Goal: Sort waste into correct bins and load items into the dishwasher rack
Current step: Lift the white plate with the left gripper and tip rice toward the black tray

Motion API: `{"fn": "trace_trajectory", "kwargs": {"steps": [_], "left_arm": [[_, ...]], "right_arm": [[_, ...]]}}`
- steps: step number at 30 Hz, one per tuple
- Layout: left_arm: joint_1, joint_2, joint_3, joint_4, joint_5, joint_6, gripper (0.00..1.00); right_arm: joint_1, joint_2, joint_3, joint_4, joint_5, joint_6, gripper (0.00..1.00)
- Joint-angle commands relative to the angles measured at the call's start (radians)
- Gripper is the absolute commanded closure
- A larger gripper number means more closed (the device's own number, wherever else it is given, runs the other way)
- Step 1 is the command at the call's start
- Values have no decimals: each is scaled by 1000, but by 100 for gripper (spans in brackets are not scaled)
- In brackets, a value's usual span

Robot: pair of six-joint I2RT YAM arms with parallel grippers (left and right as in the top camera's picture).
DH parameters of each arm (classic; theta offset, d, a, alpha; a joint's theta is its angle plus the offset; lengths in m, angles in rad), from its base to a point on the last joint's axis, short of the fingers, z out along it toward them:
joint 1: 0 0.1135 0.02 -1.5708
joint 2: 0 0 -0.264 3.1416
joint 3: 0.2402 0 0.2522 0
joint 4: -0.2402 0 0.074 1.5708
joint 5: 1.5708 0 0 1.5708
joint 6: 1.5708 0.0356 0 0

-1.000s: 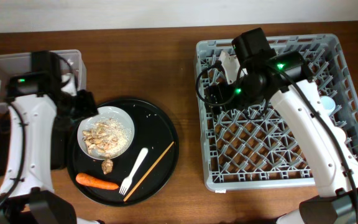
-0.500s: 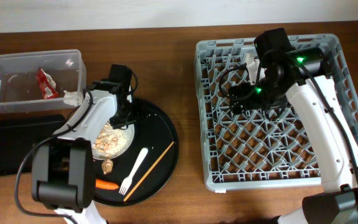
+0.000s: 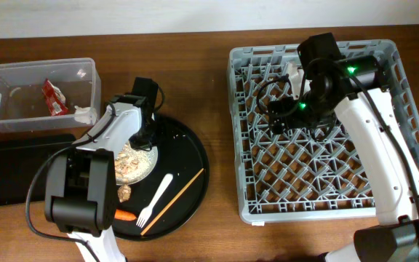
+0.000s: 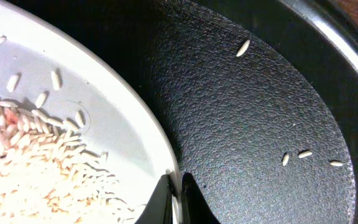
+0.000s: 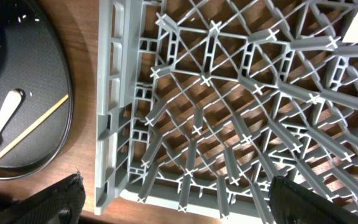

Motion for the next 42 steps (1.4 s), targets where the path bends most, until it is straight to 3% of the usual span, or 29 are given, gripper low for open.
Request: {"fn": "trace_trajectory", "kwargs": {"steps": [1, 8, 12, 17, 27, 33, 37, 42], "left_arm": [[1, 54, -24, -24, -49, 10, 99], [-26, 56, -24, -72, -57, 10, 99], [-83, 60, -35, -88, -167, 10, 99], [-97, 60, -34, -104, -175, 10, 99], [-97, 51, 136, -369, -234, 10, 99], [-91, -79, 150, -422, -250, 9, 100], [-27, -207, 150, -465, -259, 26, 99], [157, -283, 151, -469, -259, 105, 100]], "right_arm": [[-3, 7, 4, -2, 10, -7, 3], [-3, 7, 4, -4, 10, -7, 3], [-3, 7, 4, -4, 10, -7, 2], [-3, 7, 4, -4, 10, -7, 2], [-3, 7, 4, -7, 10, -7, 2], [-3, 7, 4, -13, 28, -7, 2], [-3, 7, 4, -20, 28, -7, 2], [-3, 7, 4, -20, 28, -7, 2]]}}
